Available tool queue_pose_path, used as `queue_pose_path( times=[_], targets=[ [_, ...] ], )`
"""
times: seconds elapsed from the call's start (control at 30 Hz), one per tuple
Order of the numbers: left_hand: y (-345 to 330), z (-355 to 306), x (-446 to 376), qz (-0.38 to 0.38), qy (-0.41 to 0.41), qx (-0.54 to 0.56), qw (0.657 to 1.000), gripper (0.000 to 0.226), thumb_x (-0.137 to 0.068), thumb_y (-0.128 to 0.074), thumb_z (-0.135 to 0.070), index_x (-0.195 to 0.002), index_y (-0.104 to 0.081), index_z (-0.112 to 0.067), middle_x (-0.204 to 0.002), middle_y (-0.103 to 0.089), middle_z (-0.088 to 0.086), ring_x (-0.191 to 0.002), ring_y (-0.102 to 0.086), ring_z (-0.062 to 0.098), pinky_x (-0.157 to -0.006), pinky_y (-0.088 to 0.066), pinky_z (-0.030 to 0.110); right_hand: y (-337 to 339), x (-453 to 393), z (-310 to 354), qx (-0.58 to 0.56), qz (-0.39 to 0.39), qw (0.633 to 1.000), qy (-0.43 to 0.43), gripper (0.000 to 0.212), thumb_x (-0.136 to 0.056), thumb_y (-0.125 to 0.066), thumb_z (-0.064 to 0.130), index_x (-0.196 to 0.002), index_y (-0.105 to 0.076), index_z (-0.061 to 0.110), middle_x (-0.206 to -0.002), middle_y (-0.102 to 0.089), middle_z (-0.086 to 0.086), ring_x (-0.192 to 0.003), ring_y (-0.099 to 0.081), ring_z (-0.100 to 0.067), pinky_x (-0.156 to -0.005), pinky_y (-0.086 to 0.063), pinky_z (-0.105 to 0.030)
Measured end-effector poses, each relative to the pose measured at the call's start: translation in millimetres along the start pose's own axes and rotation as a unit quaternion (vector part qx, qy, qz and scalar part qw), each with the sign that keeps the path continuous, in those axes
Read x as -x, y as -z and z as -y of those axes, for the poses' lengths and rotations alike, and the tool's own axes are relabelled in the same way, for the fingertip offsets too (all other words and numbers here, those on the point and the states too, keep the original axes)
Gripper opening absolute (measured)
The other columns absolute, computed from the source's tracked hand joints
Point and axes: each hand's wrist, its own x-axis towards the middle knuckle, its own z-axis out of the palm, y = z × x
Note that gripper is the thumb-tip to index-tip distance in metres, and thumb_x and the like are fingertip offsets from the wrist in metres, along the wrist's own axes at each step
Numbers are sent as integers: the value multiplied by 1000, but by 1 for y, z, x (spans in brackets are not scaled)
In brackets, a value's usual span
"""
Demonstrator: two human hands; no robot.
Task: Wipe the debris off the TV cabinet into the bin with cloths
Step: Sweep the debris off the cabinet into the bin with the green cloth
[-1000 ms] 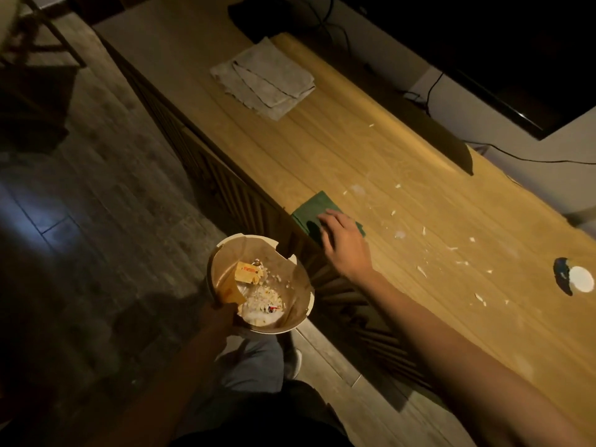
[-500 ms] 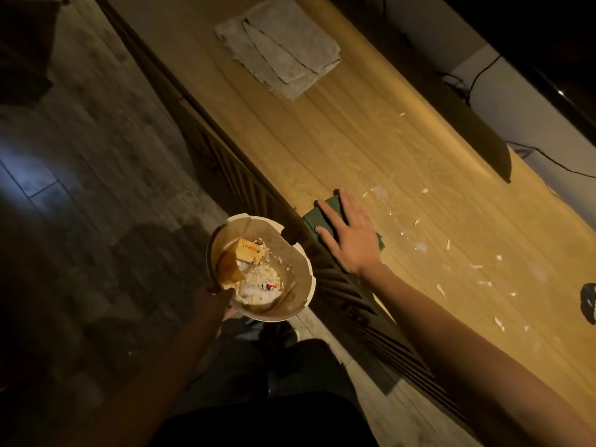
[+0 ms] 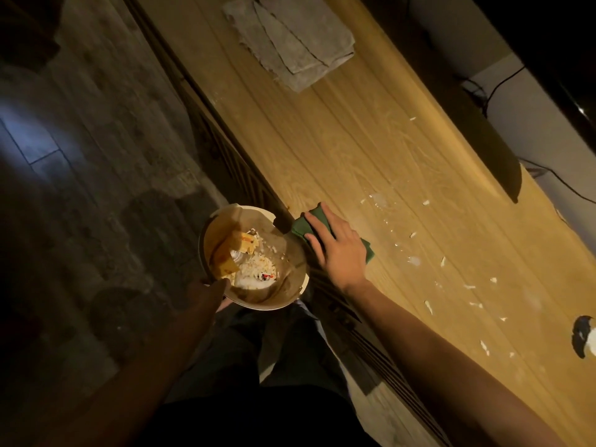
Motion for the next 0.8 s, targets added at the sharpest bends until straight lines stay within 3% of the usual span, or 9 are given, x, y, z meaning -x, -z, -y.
queue_pose_path(
  times=[0.07,0.17,0.33,0.47,0.57,0.7,0.8],
  targets=[
    [-2,5,-4,0,4,2,1000,40,-90,-70,-6,-127,-58,0,-121,-65,22,-91,-69,27,-57,-61,34,3,0,0,-16,0,1000,7,42,-106,-55,43,-146,-57,29,-158,-48,-5,-132,-57,-26,-100,-54,-40],
    [-4,14,-11,-14,5,-14,1000,41,-91,-67,-8,-130,-57,0,-122,-65,25,-100,-69,35,-81,-61,48,7,4,-8,-48,15,999,11,44,-107,-51,45,-149,-53,30,-162,-42,-3,-136,-52,-25,-105,-47,-38],
    [-8,20,-15,-41,-6,-18,999,37,-88,-65,-5,-124,-59,-1,-116,-67,25,-101,-70,38,-92,-57,53,2,16,-23,-32,-10,998,48,46,-106,-54,44,-148,-55,25,-162,-42,-8,-145,-45,-25,-110,-40,-37],
    [-12,24,-15,-34,5,0,999,33,-89,-66,-4,-121,-61,-1,-105,-70,20,-90,-71,32,-85,-60,47,-4,8,-20,-28,-14,997,65,46,-105,-57,45,-147,-56,27,-160,-44,-10,-145,-47,-25,-109,-41,-35],
    [-14,22,-14,-43,17,-7,999,40,-88,-66,-5,-127,-57,-1,-115,-67,23,-100,-70,35,-91,-58,50,-6,3,-11,-49,-21,997,61,42,-104,-61,39,-144,-60,28,-155,-52,-5,-129,-59,-24,-99,-49,-35],
    [-15,20,-10,-51,-6,-35,998,39,-82,-72,-7,-120,-61,1,-100,-69,21,-80,-68,29,-63,-57,38,-6,-7,3,-96,-1,992,81,42,-102,-64,27,-144,-60,27,-149,-57,-3,-106,-62,-24,-82,-53,-33],
    [-15,18,-10,-58,-18,-43,997,38,-83,-73,-13,-118,-62,-3,-88,-67,14,-79,-67,28,-77,-58,43,-2,-20,9,-167,3,985,46,42,-102,-66,21,-143,-61,22,-146,-60,-5,-111,-61,-25,-89,-54,-35]
  ],
)
